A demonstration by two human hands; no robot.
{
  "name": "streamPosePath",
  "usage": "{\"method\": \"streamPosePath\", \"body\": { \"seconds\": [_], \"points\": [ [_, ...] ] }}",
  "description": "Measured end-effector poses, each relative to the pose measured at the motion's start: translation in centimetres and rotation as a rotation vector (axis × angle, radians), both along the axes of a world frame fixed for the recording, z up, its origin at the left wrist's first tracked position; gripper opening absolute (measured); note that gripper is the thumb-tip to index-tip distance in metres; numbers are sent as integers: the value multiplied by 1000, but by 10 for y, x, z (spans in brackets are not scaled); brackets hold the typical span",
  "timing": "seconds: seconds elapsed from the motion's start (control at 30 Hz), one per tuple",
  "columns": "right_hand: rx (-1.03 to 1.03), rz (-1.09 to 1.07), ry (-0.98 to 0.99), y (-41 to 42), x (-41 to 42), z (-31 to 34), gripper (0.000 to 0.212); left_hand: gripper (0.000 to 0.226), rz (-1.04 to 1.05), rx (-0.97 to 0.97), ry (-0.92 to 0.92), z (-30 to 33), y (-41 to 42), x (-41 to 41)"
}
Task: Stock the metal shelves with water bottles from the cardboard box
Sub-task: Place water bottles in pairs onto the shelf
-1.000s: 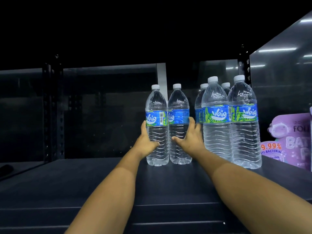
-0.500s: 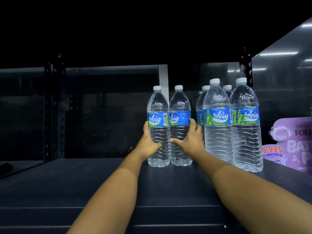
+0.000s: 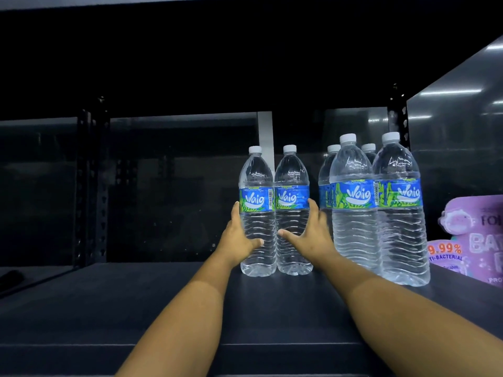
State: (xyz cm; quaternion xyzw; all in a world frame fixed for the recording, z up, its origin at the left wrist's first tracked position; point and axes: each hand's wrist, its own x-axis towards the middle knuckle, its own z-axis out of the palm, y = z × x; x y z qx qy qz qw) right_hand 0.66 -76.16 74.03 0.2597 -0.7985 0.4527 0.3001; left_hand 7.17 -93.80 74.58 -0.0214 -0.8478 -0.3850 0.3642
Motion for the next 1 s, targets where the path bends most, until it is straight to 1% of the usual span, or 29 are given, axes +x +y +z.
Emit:
{"method": "streamPosePath", "body": {
  "seconds": [0.1, 0.17, 0.23, 0.33, 0.4, 0.53, 0.6, 0.7, 0.87, 1.0],
  "points": [
    [12, -29, -8, -2, 1, 1, 113, 113, -47, 21, -9, -1, 0, -1],
    [12, -37, -11, -2, 0, 1, 111, 112, -63, 19, -28, -1, 1, -1],
    [14, -35, -5, -1, 0, 1, 106, 110, -56, 4, -31, -2, 0, -2],
    [-11, 38, -14, 0, 1, 0, 94, 111, -13, 4, 0, -2, -2, -2],
    [-28, 59, -19, 1, 1, 0, 92, 112, -3, 20, 4, -2, -3, -2],
    [-30, 74, -25, 3, 1, 0, 96, 109, -33, 65, -2, -1, -5, -3],
    [-14, 58, -38, 2, 3, 0, 103, 108, -58, 58, -5, -2, -4, -3],
    [18, 5, -58, 1, 5, 0, 110, 112, -73, 28, -31, -3, -3, -3],
    [35, 16, -63, 1, 1, 0, 100, 111, -34, 5, -14, -3, -3, -3],
    [36, 24, -61, 1, -2, -1, 96, 110, -16, -10, -7, -4, -4, -3]
  ]
}}
